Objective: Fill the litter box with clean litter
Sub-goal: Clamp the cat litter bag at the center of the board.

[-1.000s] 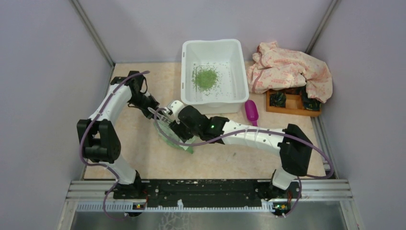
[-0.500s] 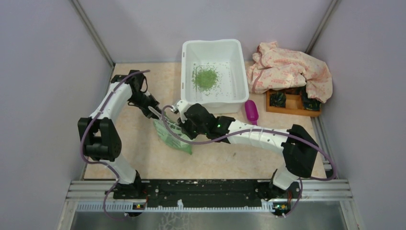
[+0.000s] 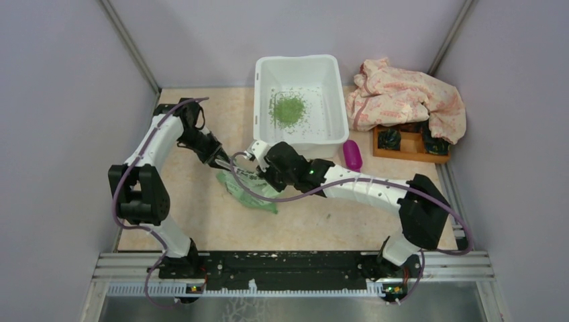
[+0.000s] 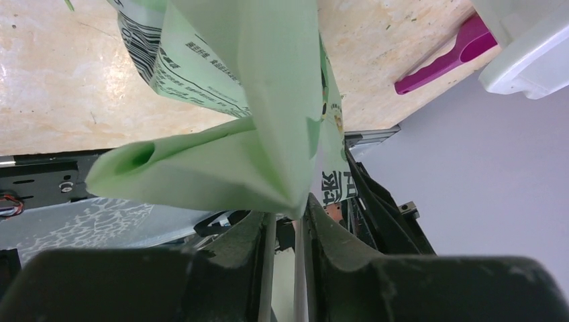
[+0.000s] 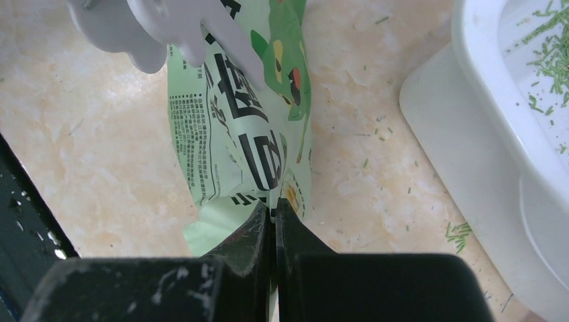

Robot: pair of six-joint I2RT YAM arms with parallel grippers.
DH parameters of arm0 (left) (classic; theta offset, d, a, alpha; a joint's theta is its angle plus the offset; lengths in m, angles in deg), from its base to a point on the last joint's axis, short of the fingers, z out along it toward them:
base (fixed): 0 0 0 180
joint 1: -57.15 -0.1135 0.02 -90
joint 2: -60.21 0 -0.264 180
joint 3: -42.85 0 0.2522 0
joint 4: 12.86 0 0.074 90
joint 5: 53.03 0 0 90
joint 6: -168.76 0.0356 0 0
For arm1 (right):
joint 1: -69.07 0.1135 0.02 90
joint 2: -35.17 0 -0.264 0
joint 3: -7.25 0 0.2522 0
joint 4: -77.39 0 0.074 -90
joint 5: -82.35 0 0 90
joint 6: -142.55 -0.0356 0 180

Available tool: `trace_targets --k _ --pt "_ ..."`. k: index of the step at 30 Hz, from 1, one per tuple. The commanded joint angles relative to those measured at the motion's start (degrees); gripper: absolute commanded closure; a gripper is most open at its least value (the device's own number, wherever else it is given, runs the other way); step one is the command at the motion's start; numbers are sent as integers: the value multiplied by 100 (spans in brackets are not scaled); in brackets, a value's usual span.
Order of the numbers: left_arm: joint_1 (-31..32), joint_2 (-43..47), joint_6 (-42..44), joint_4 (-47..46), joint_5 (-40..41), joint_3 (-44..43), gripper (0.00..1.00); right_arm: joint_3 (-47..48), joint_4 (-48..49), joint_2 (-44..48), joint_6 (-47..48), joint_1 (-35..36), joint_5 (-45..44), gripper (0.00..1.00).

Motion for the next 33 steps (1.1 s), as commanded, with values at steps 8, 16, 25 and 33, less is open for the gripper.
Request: trace_targets --k 8,16,25,33 --pt "-39 88 104 80 82 -15 100 -1 -165 853 549 -308 806 100" --pt "-39 253 140 183 102 -138 100 434 -650 934 757 -377 1424 66" --pt "-39 392 103 198 102 -7 100 860 -600 1330 759 -141 1138 38" --pt "-39 359 111 181 72 5 100 632 -31 1028 1014 1165 -167 38"
